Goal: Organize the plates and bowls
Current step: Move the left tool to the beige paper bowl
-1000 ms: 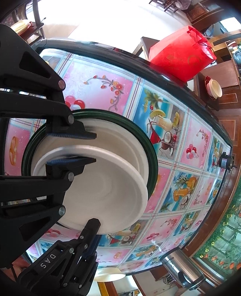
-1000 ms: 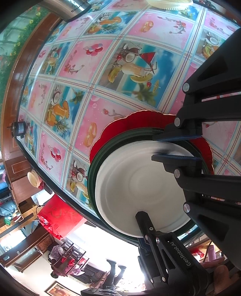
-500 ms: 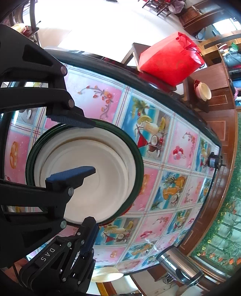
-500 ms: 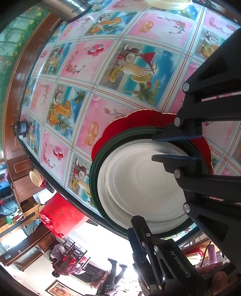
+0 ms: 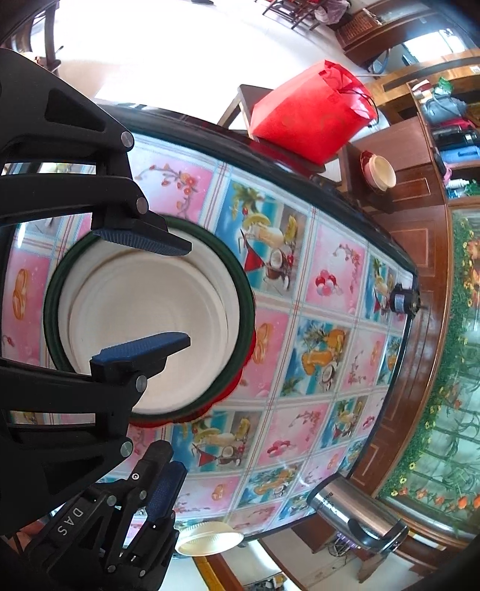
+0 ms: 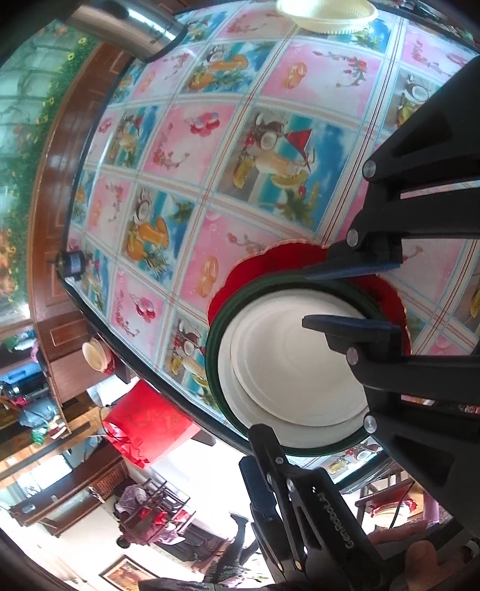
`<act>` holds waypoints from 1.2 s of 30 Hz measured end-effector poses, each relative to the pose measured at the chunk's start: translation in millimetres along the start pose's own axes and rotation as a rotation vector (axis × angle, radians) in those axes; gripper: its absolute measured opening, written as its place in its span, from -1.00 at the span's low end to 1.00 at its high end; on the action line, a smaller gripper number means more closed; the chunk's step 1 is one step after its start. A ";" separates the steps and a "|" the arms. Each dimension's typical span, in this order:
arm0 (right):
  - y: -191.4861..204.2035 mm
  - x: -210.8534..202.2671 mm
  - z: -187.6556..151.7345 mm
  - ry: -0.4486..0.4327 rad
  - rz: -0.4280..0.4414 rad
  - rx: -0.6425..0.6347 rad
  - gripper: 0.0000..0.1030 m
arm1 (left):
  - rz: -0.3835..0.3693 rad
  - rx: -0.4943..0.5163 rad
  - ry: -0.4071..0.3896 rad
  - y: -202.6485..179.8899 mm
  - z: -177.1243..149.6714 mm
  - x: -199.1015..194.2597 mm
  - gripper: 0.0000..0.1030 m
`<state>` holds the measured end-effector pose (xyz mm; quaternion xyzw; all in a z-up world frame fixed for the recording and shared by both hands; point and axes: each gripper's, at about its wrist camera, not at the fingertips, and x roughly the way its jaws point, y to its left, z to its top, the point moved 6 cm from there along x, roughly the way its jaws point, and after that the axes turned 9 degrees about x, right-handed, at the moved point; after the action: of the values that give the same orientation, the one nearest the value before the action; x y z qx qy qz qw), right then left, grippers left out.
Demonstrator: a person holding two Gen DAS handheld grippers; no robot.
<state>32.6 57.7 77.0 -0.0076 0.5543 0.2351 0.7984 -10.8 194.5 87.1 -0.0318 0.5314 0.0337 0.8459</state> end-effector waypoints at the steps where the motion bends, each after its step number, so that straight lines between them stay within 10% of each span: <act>1: -4.2 -1.9 -0.2 -0.003 -0.003 0.008 -0.47 | -0.006 0.013 0.000 -7.2 2.2 1.1 -0.16; 36: -241.3 -81.5 -43.7 -0.076 -0.209 0.382 -0.08 | -0.204 0.376 0.056 -285.3 44.3 54.9 -0.16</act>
<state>64.3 -198.7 72.6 0.0956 0.5543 0.0420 0.8257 78.6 -84.4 62.0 0.0720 0.5456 -0.1529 0.8209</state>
